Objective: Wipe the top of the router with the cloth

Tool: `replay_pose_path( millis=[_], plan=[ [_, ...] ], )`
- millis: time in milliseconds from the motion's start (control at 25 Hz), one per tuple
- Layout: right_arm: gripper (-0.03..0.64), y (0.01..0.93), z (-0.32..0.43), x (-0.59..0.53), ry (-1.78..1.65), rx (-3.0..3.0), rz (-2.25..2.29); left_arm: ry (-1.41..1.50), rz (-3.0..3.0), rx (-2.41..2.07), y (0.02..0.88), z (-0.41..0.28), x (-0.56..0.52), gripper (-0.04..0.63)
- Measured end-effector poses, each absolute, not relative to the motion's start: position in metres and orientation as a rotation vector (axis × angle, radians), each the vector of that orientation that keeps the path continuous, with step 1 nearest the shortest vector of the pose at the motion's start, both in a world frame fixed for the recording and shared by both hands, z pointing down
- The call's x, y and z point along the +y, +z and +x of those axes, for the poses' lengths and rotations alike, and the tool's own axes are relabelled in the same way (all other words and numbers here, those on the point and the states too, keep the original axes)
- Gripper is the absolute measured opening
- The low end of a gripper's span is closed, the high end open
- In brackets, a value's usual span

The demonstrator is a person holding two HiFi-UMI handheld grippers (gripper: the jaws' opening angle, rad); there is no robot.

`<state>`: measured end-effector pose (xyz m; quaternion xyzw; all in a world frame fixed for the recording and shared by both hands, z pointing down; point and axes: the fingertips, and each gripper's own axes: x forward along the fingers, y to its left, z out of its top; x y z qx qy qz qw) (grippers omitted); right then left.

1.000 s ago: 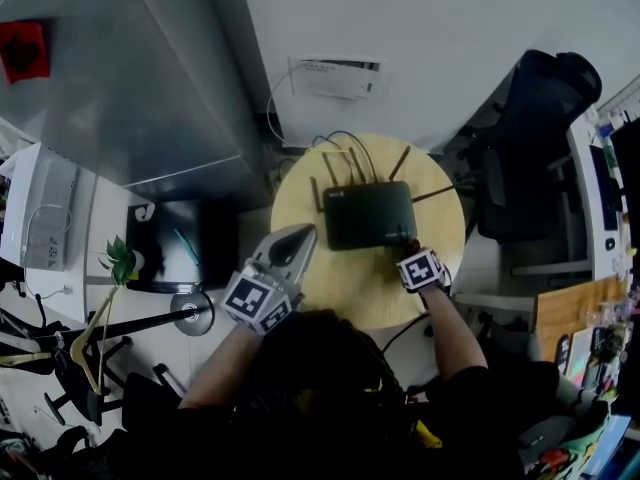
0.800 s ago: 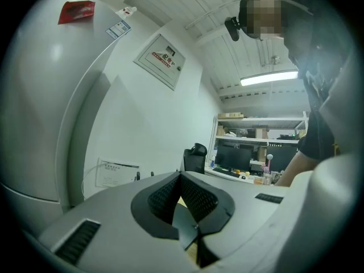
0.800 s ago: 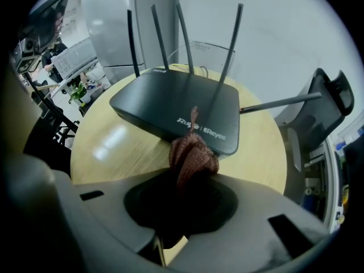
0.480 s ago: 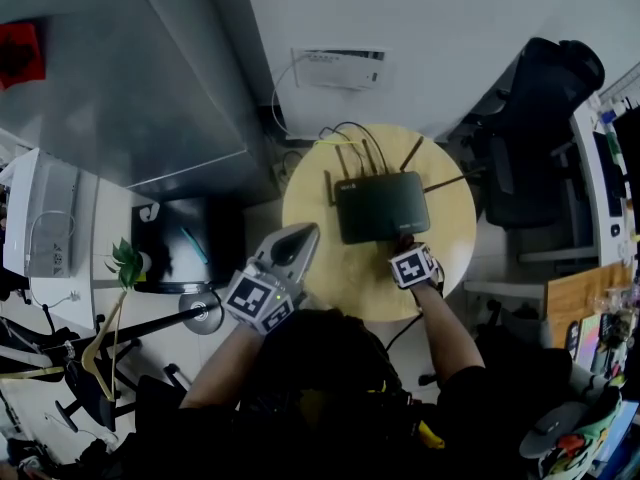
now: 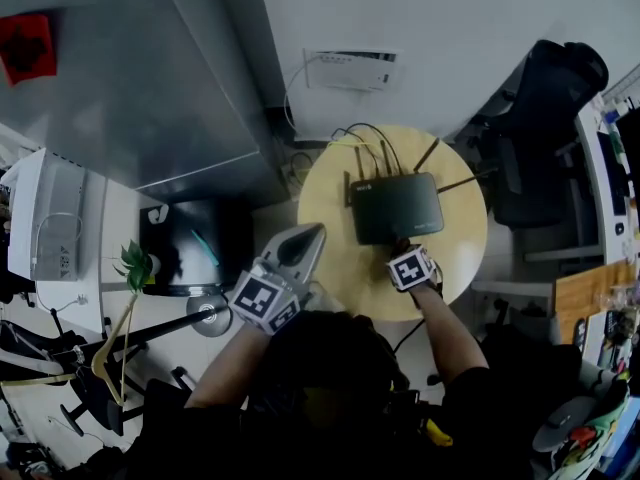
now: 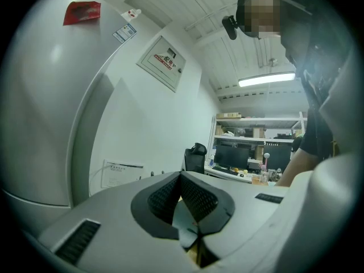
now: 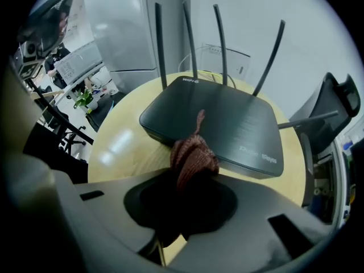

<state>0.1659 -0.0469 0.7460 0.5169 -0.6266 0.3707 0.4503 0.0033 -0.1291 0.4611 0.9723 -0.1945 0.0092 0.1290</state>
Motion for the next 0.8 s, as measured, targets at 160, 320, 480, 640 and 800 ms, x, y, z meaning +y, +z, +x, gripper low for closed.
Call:
replay_pose_path(
  millis=[160, 320, 480, 640, 800],
  plan=[
    [0.066, 0.748, 0.155, -0.047, 0.918, -1.535, 1.256, 0.029, 2.825, -0.576, 0.464, -0.006, -0.131, -0.008],
    [0.066, 0.745, 0.143, -0.052, 0.908, -1.554, 1.238, 0.018, 2.814, -0.590, 0.466, -0.013, -0.134, -0.008],
    [0.066, 0.741, 0.125, -0.058, 0.914, -1.592, 1.229, 0.015, 2.817, -0.599, 0.465, -0.019, -0.135, -0.009],
    [0.066, 0.740, 0.110, -0.061, 0.924, -1.610, 1.230, 0.017, 2.831, -0.594, 0.467, -0.027, -0.135, -0.009],
    [0.066, 0.739, 0.095, -0.064, 0.947, -1.627, 1.238, 0.011, 2.831, -0.598, 0.467, -0.035, -0.138, -0.008]
  ],
)
